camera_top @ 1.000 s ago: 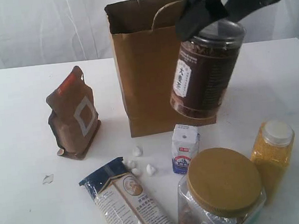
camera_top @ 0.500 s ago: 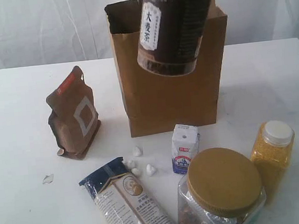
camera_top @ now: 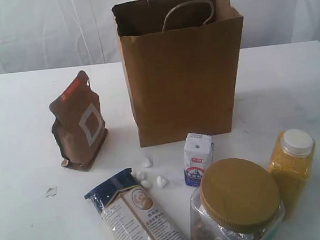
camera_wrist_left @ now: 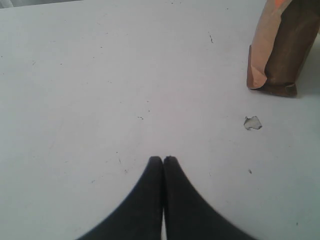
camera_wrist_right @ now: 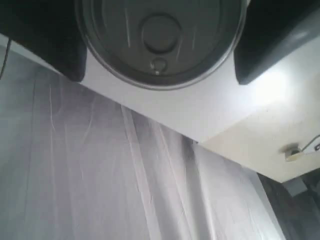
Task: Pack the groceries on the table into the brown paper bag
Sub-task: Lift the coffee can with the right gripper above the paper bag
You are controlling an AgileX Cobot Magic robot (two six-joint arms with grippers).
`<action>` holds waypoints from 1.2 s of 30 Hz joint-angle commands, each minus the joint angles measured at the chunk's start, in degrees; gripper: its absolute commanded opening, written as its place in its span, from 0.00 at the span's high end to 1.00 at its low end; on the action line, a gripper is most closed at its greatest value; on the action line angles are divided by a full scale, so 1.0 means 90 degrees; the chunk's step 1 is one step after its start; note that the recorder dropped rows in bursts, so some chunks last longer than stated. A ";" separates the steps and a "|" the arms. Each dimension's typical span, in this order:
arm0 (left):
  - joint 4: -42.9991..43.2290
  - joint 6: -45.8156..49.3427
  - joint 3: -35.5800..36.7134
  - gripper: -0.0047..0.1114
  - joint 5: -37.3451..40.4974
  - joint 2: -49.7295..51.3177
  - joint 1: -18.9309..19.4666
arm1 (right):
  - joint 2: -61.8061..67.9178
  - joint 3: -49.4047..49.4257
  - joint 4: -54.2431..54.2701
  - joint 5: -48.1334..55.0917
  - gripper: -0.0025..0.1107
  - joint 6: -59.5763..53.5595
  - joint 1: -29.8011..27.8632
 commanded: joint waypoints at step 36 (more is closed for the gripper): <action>0.0002 -0.0060 0.0021 0.96 0.0001 -0.0019 -0.0036 | 0.0692 0.0262 -0.3381 -0.1688 0.67 0.1185 -0.0023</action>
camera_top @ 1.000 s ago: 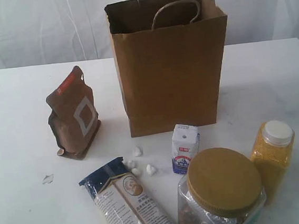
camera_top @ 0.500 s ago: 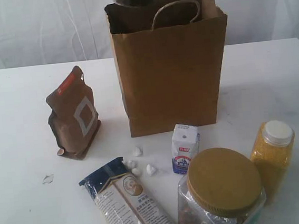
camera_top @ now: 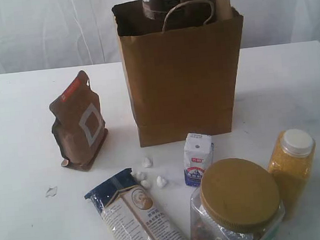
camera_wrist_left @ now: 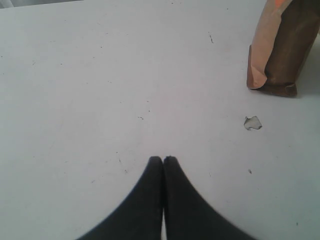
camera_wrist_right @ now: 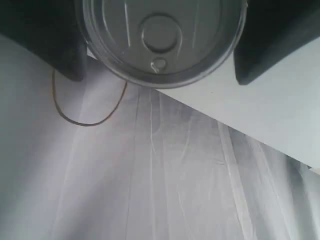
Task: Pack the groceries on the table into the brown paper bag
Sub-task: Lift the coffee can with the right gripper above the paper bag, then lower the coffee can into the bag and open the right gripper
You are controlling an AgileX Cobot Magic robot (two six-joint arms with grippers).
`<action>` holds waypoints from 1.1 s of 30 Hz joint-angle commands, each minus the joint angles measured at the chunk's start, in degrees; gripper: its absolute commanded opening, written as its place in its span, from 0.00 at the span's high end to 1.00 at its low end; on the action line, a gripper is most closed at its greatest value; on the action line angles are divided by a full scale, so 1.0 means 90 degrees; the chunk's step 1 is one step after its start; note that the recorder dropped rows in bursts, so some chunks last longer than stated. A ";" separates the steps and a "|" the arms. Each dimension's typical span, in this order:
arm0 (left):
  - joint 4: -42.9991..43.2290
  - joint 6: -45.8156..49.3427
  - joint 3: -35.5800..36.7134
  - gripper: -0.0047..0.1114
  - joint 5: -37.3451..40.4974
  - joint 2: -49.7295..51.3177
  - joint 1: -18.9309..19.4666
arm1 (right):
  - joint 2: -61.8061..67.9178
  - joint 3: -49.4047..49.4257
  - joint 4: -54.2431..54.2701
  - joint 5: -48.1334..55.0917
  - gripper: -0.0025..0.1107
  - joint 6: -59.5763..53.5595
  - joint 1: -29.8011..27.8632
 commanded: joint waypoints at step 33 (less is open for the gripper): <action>0.0002 -0.0060 0.0021 0.96 0.0001 -0.0019 -0.0036 | 0.0494 -0.0038 -0.1939 0.1151 0.38 0.1206 -0.0023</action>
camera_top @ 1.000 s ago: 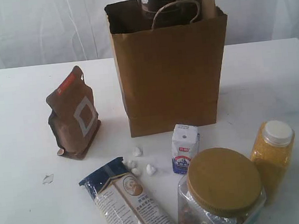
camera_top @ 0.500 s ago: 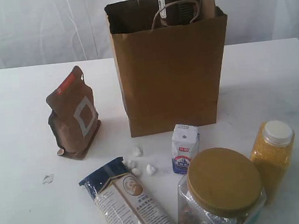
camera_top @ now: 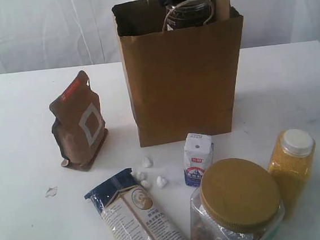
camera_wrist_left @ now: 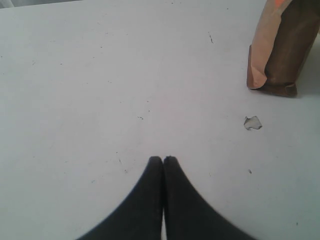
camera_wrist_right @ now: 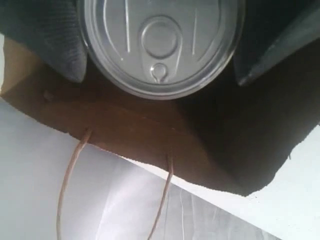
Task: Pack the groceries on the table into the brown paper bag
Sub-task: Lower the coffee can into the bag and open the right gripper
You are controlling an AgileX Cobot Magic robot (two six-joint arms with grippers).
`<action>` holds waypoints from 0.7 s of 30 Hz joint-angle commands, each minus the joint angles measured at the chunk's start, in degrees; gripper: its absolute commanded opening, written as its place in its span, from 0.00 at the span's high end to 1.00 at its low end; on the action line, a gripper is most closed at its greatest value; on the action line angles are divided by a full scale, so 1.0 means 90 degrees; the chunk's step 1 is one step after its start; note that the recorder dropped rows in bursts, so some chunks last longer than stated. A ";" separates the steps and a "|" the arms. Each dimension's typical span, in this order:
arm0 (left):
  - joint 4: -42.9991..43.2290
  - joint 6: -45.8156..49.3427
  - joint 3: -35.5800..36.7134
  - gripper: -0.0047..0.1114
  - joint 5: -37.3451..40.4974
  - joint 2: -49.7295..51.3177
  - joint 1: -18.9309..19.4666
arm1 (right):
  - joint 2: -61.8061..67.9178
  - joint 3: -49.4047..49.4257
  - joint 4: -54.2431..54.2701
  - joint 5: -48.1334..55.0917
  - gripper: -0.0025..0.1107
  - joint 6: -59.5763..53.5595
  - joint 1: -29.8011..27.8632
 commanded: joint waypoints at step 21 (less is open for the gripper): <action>0.0002 -0.0060 0.0021 0.96 0.0001 -0.0019 -0.0036 | -0.0070 -0.0038 0.0041 0.0202 0.38 0.0100 -0.0012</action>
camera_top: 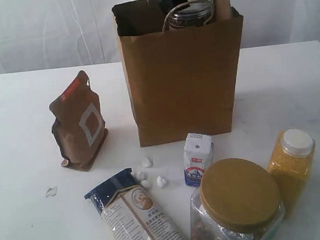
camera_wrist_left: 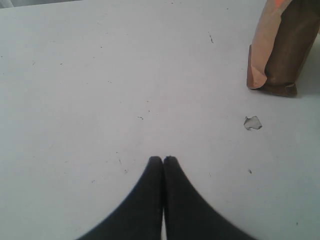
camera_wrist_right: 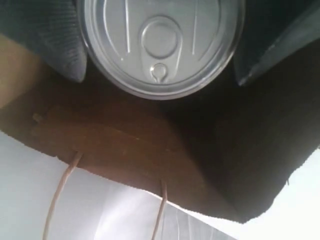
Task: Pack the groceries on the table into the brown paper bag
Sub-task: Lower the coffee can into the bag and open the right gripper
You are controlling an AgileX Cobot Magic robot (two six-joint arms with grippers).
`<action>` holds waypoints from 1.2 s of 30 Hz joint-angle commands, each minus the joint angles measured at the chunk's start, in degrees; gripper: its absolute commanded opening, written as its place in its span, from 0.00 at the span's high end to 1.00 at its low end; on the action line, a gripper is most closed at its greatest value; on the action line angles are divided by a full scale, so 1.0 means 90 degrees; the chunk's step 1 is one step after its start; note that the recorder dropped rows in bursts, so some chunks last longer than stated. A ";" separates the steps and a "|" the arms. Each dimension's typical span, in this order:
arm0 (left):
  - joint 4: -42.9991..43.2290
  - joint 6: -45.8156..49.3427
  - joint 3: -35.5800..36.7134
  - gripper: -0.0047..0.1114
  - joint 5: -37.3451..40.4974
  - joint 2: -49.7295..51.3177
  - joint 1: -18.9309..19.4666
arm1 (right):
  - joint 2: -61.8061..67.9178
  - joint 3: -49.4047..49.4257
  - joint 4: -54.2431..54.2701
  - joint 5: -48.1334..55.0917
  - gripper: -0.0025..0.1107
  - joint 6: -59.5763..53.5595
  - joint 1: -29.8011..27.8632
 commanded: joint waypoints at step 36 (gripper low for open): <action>0.0002 -0.0060 0.0021 0.96 0.0001 -0.0019 -0.0036 | -0.0322 -0.0038 0.0027 0.0830 0.22 0.0143 -0.0012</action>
